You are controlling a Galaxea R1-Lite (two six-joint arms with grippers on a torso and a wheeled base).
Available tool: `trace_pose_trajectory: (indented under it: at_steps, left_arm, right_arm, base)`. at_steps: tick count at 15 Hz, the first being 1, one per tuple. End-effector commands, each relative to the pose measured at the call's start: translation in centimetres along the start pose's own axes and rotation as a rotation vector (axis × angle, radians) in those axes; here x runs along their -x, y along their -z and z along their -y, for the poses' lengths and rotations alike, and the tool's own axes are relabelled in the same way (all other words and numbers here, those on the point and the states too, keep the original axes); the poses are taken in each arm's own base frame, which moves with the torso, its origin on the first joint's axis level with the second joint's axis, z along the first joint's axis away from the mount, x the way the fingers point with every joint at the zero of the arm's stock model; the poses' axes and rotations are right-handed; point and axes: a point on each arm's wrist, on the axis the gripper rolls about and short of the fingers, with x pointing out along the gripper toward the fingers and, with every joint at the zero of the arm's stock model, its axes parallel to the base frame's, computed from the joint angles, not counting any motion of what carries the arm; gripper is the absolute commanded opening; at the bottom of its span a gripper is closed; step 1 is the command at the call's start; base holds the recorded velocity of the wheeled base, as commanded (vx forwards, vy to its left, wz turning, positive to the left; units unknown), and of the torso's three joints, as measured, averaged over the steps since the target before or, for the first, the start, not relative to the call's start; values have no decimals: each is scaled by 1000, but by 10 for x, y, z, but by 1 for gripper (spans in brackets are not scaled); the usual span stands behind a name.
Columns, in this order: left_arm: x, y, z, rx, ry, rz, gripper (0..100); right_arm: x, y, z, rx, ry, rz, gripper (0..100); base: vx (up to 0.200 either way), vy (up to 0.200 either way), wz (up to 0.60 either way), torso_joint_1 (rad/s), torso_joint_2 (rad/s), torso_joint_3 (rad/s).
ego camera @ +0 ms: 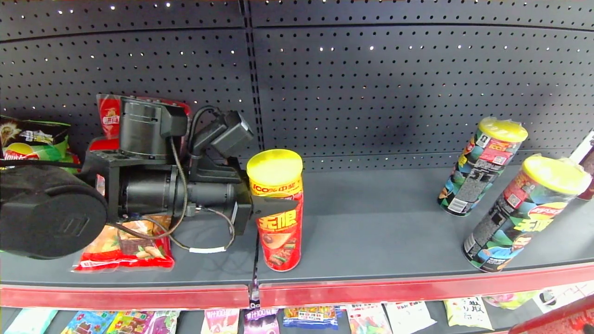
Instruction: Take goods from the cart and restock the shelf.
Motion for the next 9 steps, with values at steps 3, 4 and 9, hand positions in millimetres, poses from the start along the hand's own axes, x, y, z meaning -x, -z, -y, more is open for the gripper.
trace_pose_trajectory:
  at_steps: [3, 4, 9]
  left_arm:
    - [-5, 2, 2, 0, 17, -6, 0]
    - [-5, 2, 2, 2, 21, -7, 0]
    - [-7, 11, 6, 21, 40, -31, 0]
  right_arm:
    - [0, 0, 0, -3, 0, -1, 0]
    - [0, 0, 0, -3, 0, -1, 0]
    - [0, -1, 0, -3, 0, -1, 0]
  base:
    - [0, 0, 0, 0, 0, 0]
    - [0, 0, 0, 0, 0, 0]
    - [0, 0, 0, 0, 0, 0]
